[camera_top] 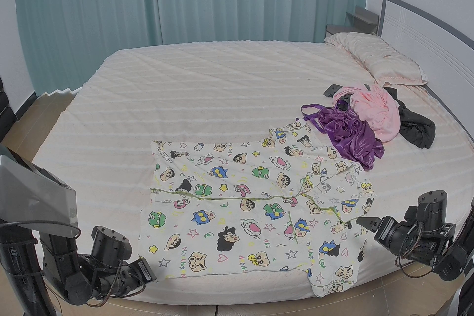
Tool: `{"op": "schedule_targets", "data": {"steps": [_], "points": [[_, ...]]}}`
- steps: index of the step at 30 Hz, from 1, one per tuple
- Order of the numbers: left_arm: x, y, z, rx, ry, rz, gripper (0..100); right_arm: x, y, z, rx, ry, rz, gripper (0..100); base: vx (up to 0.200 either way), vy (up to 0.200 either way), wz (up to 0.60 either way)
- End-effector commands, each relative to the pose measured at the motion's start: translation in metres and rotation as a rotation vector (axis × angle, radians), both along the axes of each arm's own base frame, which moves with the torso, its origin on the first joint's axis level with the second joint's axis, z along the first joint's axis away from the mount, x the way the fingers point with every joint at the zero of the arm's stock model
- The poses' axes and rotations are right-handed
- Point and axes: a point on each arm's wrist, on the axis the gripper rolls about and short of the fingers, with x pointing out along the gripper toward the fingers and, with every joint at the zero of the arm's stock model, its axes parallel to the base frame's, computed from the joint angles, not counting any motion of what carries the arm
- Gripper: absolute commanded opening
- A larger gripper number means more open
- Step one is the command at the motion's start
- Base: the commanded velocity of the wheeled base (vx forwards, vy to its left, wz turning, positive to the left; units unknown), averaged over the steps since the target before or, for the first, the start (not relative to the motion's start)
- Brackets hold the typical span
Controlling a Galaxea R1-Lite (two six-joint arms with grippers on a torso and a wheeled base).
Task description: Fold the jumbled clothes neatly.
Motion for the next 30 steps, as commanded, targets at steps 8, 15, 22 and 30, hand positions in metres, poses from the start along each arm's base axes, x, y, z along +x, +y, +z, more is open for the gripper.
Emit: {"op": "schedule_targets", "data": {"steps": [8, 15, 22, 30], "points": [[0.004, 0.011, 0.023, -0.050, -0.102, 0.075, 0, 0.000, -0.001, -0.006, 0.003, 0.034, 0.002, 100, 0.000, 0.000, 0.00], [0.016, 0.027, 0.039, -0.096, -0.191, 0.176, 0, 0.024, -0.001, -0.024, -0.017, 0.052, 0.010, 100, 0.000, 0.000, 0.00], [0.020, 0.028, 0.040, -0.163, -0.182, 0.203, 0, 0.048, -0.008, -0.062, -0.133, 0.111, 0.050, 100, 0.000, 0.000, 0.00], [0.024, 0.028, 0.039, -0.170, -0.184, 0.208, 0, 0.070, -0.017, -0.084, -0.184, 0.071, 0.097, 100, 0.000, 0.000, 0.00]]}}
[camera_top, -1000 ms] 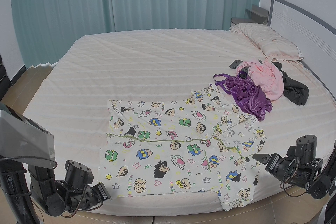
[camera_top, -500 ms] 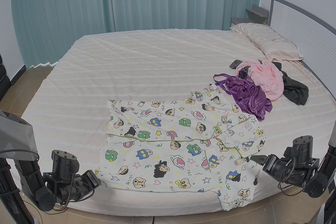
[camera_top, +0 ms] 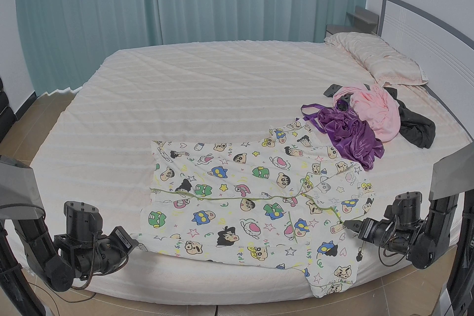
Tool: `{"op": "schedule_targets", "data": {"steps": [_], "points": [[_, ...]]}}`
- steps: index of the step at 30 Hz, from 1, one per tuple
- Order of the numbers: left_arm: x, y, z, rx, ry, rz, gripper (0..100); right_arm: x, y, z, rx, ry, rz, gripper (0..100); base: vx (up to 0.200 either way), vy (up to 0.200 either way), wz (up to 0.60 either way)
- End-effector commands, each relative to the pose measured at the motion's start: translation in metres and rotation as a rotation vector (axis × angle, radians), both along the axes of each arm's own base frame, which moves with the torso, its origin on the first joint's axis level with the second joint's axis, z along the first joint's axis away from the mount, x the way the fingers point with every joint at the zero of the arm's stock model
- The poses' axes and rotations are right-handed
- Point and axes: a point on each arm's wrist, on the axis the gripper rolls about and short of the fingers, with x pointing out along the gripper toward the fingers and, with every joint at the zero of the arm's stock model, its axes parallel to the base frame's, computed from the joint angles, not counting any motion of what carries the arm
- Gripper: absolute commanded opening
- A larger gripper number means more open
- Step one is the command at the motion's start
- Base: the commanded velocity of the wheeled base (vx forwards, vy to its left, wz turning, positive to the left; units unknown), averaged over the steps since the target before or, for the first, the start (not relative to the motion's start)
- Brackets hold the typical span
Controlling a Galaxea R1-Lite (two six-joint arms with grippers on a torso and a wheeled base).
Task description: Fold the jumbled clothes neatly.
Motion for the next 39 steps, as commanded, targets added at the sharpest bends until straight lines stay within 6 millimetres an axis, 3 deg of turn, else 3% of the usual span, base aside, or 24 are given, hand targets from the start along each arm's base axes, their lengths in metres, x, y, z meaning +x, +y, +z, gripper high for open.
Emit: {"op": "schedule_targets", "data": {"steps": [1, 9, 10, 21, 26, 39], "points": [[0.003, 0.001, 0.001, -0.006, -0.007, 0.006, 0, 0.010, -0.005, -0.022, -0.013, 0.041, 0.002, 100, 0.000, 0.000, 0.00], [0.003, 0.001, 0.000, -0.006, -0.004, 0.006, 0, 0.027, -0.002, -0.025, -0.019, -0.003, 0.018, 100, 0.000, 0.000, 0.00], [0.003, 0.001, 0.000, -0.006, -0.004, 0.006, 0, 0.027, -0.002, -0.026, -0.020, -0.003, 0.019, 0, 0.000, 0.000, 0.00], [0.003, 0.001, 0.000, -0.006, -0.006, 0.006, 0, 0.032, -0.010, -0.021, -0.017, -0.038, -0.010, 0, 0.000, 0.000, 0.00], [0.003, 0.001, 0.000, -0.006, -0.004, 0.006, 0, 0.037, -0.010, -0.006, -0.010, -0.105, -0.013, 0, 0.000, 0.000, 0.00], [0.006, 0.000, 0.001, -0.006, -0.014, 0.008, 0, 0.089, -0.004, 0.022, 0.005, -0.296, -0.018, 0, 0.000, 0.000, 0.00]]}}
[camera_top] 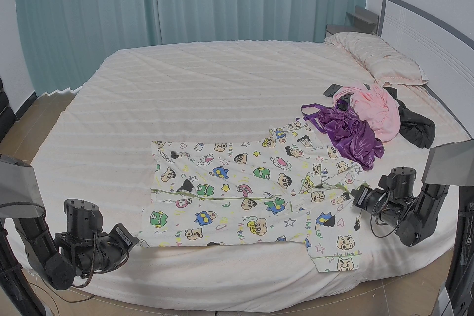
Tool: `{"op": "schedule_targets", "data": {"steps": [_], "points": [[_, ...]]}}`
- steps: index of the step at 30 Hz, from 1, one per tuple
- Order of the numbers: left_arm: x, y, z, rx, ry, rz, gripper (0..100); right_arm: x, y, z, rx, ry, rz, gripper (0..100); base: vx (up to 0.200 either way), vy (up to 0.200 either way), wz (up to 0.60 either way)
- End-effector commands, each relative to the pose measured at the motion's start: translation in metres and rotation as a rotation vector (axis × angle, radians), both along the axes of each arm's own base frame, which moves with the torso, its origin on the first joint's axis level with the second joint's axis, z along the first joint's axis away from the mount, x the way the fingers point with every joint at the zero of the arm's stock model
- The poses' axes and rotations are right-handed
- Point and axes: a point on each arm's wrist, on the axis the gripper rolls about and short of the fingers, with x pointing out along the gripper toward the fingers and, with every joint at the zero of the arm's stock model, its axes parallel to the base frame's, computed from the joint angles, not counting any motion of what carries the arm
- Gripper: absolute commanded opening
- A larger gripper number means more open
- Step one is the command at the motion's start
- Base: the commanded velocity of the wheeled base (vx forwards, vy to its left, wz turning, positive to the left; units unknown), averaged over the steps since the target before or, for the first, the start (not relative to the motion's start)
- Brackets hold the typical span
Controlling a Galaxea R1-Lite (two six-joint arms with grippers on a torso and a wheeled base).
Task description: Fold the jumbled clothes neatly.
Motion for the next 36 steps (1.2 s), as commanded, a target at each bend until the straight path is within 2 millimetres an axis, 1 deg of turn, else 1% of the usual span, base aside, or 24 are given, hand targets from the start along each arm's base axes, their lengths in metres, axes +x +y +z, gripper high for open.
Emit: {"op": "schedule_targets", "data": {"steps": [1, 4, 9, 10, 14, 23, 30, 31, 36], "points": [[0.001, 0.000, 0.000, 0.000, -0.001, 0.001, 0, 0.016, 0.002, 0.016, -0.004, -0.067, 0.006, 0, 0.000, 0.000, 0.00], [0.001, 0.000, 0.000, 0.000, -0.001, -0.003, 0, 0.014, 0.003, 0.020, -0.027, -0.050, 0.028, 0, 0.000, 0.000, 0.00], [0.001, -0.001, -0.001, 0.001, 0.001, -0.003, 0, 0.004, 0.003, 0.008, -0.044, 0.030, 0.038, 0, 0.000, 0.000, 0.00], [0.001, -0.001, -0.001, 0.001, 0.001, -0.003, 0, 0.003, 0.002, 0.006, -0.045, 0.037, 0.037, 100, 0.000, 0.000, 0.00], [0.001, 0.000, -0.001, 0.002, 0.001, -0.001, 0, 0.000, 0.001, -0.001, -0.049, 0.066, 0.034, 100, 0.000, 0.000, 0.00], [0.001, 0.000, 0.000, 0.001, -0.001, -0.001, 0, -0.009, 0.001, -0.002, -0.037, 0.088, 0.036, 100, 0.000, 0.000, 0.00], [0.001, -0.001, 0.000, 0.001, -0.002, -0.001, 0, -0.020, 0.001, -0.007, -0.017, 0.116, 0.076, 100, 0.000, 0.000, 0.00], [0.001, -0.001, 0.000, 0.001, -0.002, -0.001, 0, -0.020, 0.002, -0.006, -0.015, 0.109, 0.080, 0, 0.000, 0.000, 0.00], [0.001, -0.001, 0.000, 0.002, -0.003, 0.000, 0, -0.016, -0.001, -0.001, -0.011, 0.063, 0.068, 0, 0.000, 0.000, 0.00]]}}
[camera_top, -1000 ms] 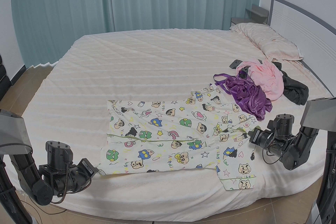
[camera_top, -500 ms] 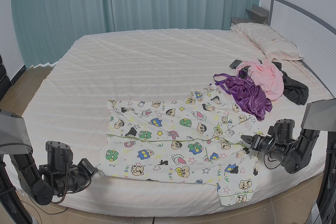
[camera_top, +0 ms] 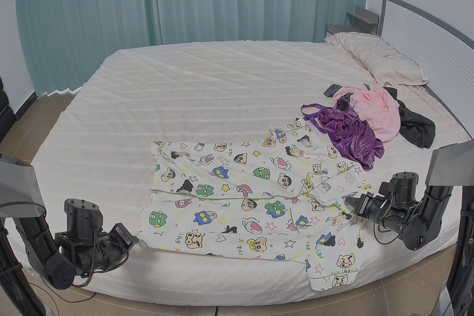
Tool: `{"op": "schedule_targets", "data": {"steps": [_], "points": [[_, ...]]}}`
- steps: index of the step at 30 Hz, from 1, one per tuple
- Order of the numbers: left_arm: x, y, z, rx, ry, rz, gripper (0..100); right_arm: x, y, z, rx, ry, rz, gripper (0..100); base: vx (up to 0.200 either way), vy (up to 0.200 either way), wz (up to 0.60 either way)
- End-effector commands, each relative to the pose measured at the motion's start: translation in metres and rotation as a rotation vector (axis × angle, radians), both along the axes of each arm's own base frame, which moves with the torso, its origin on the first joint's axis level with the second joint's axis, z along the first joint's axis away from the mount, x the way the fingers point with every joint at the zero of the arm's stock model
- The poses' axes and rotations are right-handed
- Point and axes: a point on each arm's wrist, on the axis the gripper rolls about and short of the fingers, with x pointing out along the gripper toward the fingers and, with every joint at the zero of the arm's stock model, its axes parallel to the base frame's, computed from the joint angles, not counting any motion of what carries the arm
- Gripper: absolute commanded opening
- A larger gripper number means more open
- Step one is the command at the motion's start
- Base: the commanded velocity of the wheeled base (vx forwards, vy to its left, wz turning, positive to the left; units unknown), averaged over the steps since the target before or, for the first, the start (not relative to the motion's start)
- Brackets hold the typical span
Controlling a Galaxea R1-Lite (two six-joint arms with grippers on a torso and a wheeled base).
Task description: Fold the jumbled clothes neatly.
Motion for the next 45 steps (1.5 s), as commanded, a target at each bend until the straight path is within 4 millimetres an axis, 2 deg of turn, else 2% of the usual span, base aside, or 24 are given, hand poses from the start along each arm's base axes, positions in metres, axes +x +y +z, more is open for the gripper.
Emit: {"op": "schedule_targets", "data": {"steps": [1, 6, 12, 18, 19, 27, 37, 39, 45], "points": [[0.000, 0.000, 0.001, 0.000, -0.004, 0.001, 0, 0.002, -0.002, 0.003, 0.002, -0.016, -0.008, 0, 0.000, 0.000, 0.00], [0.001, 0.000, 0.001, 0.001, -0.007, 0.005, 0, 0.016, -0.007, 0.009, 0.005, -0.069, -0.031, 0, 0.000, 0.000, 0.00], [0.003, 0.000, 0.002, 0.001, -0.013, 0.006, 0, 0.043, -0.009, 0.022, 0.013, -0.170, -0.047, 0, 0.000, 0.000, 0.00], [0.005, 0.000, 0.002, -0.001, -0.016, 0.008, 0, 0.052, 0.000, 0.016, 0.011, -0.169, -0.033, 0, 0.000, 0.000, 0.00], [0.005, 0.001, 0.001, -0.002, -0.015, 0.011, 0, 0.053, -0.001, 0.014, 0.008, -0.156, -0.035, 100, 0.000, 0.000, 0.00], [0.008, 0.001, -0.004, 0.003, 0.000, 0.014, 0, 0.041, -0.006, 0.008, -0.004, -0.075, -0.046, 100, 0.000, 0.000, 0.00], [0.009, 0.001, -0.004, 0.001, 0.002, 0.012, 0, 0.016, -0.040, 0.017, -0.010, -0.043, -0.144, 100, 0.000, 0.000, 0.00], [0.009, 0.001, -0.005, 0.001, 0.004, 0.012, 0, 0.005, -0.048, 0.022, -0.009, -0.033, -0.168, 100, 0.000, 0.000, 0.00], [0.009, 0.001, -0.005, 0.001, 0.004, 0.012, 0, -0.031, -0.045, 0.029, 0.002, 0.015, -0.146, 100, 0.000, 0.000, 0.00]]}}
